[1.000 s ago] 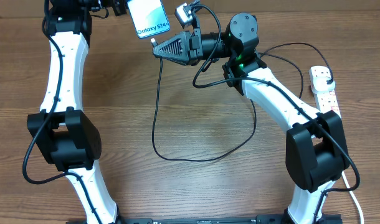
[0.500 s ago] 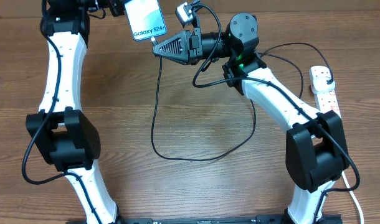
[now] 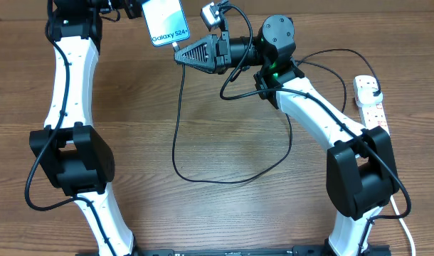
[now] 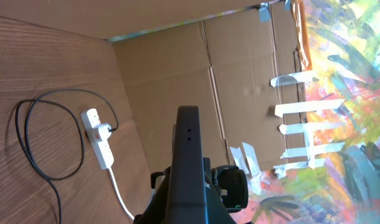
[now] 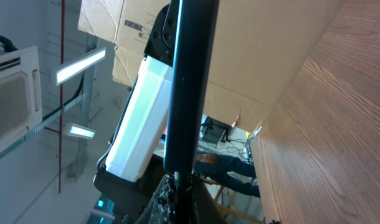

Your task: Plug charger to phone and switch on socket

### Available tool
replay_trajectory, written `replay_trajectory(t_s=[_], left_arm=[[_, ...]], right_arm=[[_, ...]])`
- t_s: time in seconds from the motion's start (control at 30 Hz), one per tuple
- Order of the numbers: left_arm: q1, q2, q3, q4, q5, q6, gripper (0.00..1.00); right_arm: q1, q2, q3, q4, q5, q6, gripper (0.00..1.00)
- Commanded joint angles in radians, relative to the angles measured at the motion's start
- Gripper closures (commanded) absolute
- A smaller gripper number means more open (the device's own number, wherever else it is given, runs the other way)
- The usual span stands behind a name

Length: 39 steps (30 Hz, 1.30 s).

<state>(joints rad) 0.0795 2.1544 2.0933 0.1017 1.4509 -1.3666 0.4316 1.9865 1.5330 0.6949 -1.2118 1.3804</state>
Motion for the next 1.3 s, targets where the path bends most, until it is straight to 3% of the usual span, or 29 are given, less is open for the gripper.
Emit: replay_trajectory(t_s=[0.0,1.27], left_arm=[[-0.020,-0.034,0.017,0.008,0.010,-0.018,0.95],[-0.028,-0.034,0.017,0.008,-0.063,-0.006,0.96]], right_arm=[[-0.006,-0.030,0.018,0.008,0.037,0.003,0.96],[-0.037,-0.031,0.018,0.007,0.083,0.003,0.96]])
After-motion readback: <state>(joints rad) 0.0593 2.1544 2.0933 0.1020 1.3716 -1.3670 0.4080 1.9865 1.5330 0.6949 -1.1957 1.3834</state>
